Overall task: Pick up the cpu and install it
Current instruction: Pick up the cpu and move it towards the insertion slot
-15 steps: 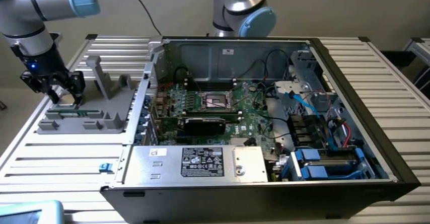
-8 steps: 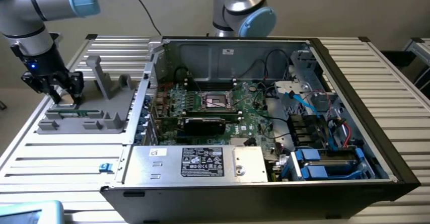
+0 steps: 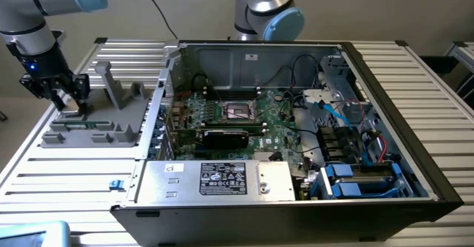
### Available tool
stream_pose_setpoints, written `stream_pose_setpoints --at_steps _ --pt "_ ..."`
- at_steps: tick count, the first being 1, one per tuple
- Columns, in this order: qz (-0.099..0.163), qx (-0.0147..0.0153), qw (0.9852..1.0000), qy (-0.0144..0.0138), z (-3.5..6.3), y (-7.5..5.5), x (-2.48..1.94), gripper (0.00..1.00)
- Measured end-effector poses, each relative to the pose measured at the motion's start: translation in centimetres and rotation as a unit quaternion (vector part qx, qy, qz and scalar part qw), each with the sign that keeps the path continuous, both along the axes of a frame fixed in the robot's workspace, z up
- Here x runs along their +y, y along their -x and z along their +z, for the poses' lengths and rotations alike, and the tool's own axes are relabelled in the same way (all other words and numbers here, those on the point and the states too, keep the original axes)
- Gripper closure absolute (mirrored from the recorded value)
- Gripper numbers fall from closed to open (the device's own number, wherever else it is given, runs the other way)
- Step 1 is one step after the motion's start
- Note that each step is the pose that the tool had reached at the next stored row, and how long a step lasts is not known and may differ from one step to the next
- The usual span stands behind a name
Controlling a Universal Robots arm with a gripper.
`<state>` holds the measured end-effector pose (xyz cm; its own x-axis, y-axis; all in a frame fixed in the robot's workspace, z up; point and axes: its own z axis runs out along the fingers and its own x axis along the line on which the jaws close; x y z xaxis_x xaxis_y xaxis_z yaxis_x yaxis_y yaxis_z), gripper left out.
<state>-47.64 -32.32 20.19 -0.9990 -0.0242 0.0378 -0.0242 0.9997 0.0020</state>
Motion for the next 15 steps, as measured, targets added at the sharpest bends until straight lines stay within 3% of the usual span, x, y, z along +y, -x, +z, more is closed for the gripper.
stream_pose_setpoints --at_steps 15 --pt "0.000 0.0001 1.0000 0.0000 6.73 -0.1 0.00 0.44"
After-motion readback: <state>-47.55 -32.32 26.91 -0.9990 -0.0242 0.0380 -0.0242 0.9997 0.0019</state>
